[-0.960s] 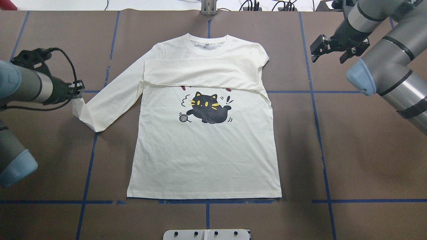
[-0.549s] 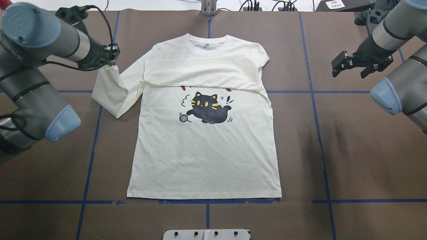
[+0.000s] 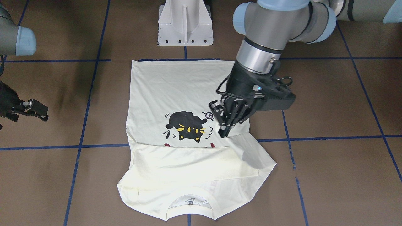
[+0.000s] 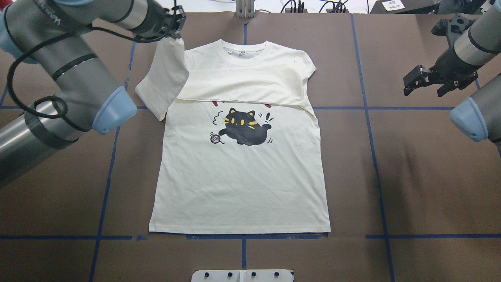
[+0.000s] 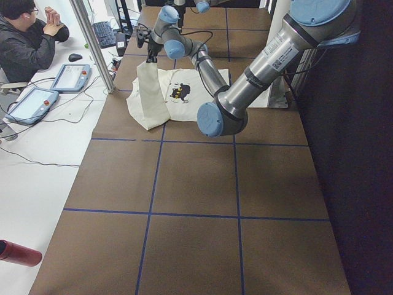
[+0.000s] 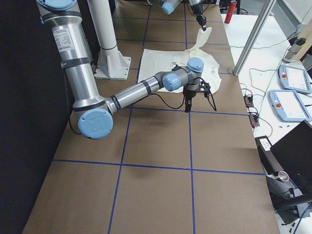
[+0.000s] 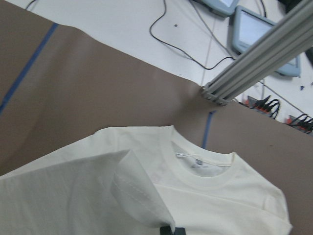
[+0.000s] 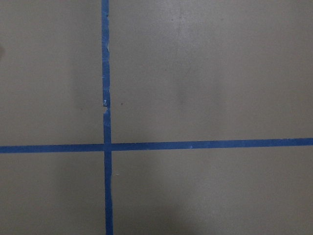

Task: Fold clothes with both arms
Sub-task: 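Carry the grasped sleeve with the left gripper across the shirt toward the collar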

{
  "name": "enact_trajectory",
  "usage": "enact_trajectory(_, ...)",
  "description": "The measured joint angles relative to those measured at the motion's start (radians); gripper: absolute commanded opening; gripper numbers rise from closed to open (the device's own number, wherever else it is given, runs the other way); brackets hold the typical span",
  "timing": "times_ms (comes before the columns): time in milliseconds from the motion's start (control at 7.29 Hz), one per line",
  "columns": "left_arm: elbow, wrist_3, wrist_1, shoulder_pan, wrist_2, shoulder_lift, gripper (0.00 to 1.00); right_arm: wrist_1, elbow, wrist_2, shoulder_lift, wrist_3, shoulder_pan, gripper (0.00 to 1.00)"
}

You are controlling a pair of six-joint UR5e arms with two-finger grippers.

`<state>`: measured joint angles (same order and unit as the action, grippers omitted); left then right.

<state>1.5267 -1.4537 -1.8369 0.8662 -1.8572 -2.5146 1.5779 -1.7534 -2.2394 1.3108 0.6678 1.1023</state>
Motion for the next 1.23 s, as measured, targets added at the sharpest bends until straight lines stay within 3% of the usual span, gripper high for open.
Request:
enact_trajectory(411, -0.160, -0.082, -0.101, -0.073, 0.005, -0.139, 0.00, 0.001, 0.003, 0.001, -0.001, 0.000, 0.000, 1.00)
enact_trajectory(549, -0.263, -0.117, -0.152, -0.111, 0.028, -0.189, 0.00, 0.001, 0.003, 0.001, -0.001, 0.000, 0.000, 1.00)
enact_trajectory(686, -0.404, -0.161, -0.240, -0.159, 0.085, -0.243, 0.99, 0.001, 0.004, 0.002, -0.002, 0.001, -0.001, 1.00)
enact_trajectory(960, -0.639, -0.225, -0.468, -0.252, 0.229, -0.296, 1.00, 0.001, 0.006, 0.004, -0.004, 0.002, -0.001, 1.00)
enact_trajectory(1234, -0.673, -0.187, -0.532, -0.276, 0.257, -0.297, 1.00, 0.001, 0.006, 0.004, -0.010, 0.007, -0.003, 1.00)
